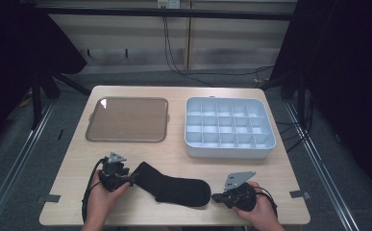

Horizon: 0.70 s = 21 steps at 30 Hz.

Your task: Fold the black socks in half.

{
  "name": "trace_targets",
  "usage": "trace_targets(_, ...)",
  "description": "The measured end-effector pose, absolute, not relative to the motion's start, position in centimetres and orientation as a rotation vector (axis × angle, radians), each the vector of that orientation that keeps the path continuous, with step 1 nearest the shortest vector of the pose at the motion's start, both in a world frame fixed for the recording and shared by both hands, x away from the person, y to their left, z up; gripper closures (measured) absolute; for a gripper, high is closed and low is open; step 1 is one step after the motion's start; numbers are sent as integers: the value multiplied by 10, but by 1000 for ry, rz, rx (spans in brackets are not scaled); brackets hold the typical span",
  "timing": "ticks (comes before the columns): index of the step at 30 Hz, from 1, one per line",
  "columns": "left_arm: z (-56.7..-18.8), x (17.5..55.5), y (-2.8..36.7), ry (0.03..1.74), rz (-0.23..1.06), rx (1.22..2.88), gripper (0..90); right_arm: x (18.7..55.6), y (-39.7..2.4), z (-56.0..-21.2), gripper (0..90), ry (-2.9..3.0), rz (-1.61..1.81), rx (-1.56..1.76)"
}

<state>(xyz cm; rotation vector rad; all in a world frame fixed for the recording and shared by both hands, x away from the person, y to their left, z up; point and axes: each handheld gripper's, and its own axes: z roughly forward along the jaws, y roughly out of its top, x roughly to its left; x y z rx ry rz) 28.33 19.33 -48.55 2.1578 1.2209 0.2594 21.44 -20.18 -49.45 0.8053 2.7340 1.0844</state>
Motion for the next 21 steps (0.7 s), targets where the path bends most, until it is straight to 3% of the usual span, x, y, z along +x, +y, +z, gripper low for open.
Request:
trace_targets(6, -486, 284, 188, 1217, 233, 2192, 603, 214, -200, -494, 900, 2737, 1070, 794)
trace_targets(11, -484, 285, 184, 1220, 196, 2210, 738, 214, -200, -494, 900, 2734, 1072, 797)
trace_targets(21, -466, 286, 187, 1194, 199, 2153, 764, 215, -200, -495, 900, 2735, 1082, 804)
